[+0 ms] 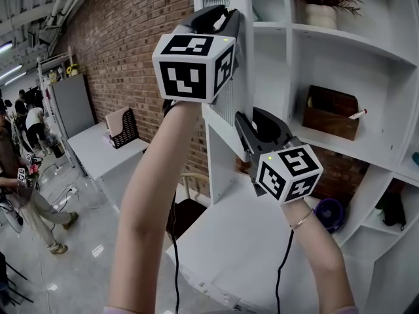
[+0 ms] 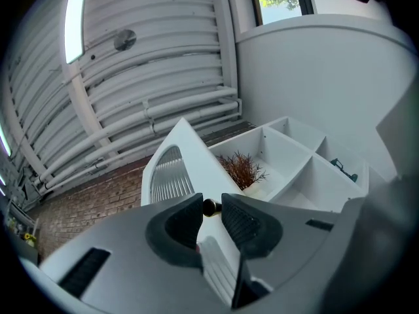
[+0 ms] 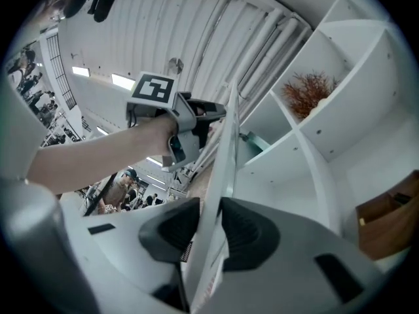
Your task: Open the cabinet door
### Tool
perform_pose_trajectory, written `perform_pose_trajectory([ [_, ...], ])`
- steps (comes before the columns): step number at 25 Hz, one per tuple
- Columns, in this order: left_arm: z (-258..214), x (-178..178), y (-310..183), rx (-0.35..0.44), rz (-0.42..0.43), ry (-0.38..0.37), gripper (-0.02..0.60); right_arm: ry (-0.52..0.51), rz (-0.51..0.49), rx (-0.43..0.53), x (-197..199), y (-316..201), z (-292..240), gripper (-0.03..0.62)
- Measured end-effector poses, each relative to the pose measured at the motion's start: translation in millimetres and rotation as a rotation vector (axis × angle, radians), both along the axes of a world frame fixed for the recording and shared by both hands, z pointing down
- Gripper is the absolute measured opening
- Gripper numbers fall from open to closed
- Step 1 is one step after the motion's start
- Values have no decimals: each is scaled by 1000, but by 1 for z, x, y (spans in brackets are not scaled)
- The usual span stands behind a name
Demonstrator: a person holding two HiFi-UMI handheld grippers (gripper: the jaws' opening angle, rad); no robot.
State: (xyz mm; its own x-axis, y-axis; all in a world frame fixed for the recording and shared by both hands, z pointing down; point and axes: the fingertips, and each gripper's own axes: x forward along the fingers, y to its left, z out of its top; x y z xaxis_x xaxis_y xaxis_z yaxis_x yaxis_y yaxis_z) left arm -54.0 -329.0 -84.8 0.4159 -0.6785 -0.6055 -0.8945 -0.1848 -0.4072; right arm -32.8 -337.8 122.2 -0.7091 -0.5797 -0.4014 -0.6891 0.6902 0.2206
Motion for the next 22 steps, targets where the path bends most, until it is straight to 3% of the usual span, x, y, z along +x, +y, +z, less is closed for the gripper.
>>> perform_pose_trajectory([
  [22,1,-72,34,1,-57,27,72,37,-51,52,-71,40,2,135],
])
